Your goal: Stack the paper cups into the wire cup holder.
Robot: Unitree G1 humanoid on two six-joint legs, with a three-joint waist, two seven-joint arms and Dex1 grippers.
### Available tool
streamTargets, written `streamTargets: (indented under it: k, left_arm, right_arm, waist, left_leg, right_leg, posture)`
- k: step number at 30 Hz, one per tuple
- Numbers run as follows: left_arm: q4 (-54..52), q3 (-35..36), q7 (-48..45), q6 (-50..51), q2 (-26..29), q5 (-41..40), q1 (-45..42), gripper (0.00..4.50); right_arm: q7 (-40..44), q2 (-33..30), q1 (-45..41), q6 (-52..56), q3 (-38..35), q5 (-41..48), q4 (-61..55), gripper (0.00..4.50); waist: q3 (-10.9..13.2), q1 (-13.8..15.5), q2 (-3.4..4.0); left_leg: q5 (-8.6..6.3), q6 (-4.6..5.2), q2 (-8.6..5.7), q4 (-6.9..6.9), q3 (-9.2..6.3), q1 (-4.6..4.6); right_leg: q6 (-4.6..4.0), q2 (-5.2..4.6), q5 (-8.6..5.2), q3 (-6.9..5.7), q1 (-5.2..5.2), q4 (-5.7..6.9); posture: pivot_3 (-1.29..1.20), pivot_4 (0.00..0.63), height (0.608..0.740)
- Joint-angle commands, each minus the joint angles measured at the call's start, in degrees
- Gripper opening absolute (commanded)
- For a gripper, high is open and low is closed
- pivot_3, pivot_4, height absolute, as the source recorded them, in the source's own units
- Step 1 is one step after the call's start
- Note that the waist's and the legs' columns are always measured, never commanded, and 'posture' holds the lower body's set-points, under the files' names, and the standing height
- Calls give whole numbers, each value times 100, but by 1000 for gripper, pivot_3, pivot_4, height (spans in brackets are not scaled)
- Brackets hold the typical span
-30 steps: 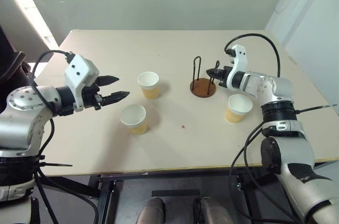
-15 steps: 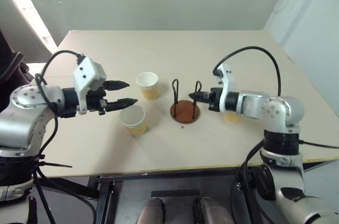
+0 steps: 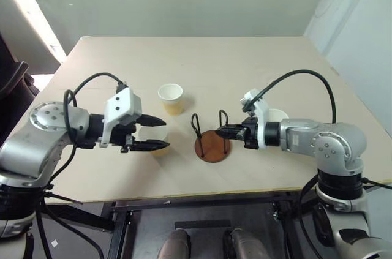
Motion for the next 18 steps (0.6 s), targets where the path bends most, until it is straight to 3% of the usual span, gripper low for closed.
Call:
streamTargets:
  k: [1,5,15,18]
  left_arm:
    - [-176,72,-13,21,82,-14,5,3063]
    - [-177,72,2,31,78,2,-13,3063]
    - [-120,-4,31,-9,13,75,-94,3063]
    - [-72,-52,25,-54,-29,97,-177,3063]
  right_arm:
    - [80,-296,55,-137,476,-164,72,70]
    - [189,-502,33,-302,682,-196,154,70]
    - [496,-946,-67,-461,1017,-209,116,3439]
    - [1049,-1635,-199,-825,1248,-309,3,4465]
  waist:
    - [-2,-1,-2]
    - [-5,-2,-3]
    - [-8,16,-8]
    - [-7,42,-7]
  left_leg:
    - [0,0,0,0,0,1]
    - [0,0,1,0,0,10]
    - [-4,-3,1,-3,1,-8]
    - [-7,-2,1,-3,0,-9]
  right_leg:
    - [0,0,0,1,1,0]
    - [-1,0,0,3,7,0]
    - [0,1,-3,5,-6,-7]
    - [1,0,-4,5,-5,-8]
  posture:
    - [0,150,740]
    - [0,150,740]
    - [0,150,740]
    - [0,150,740]
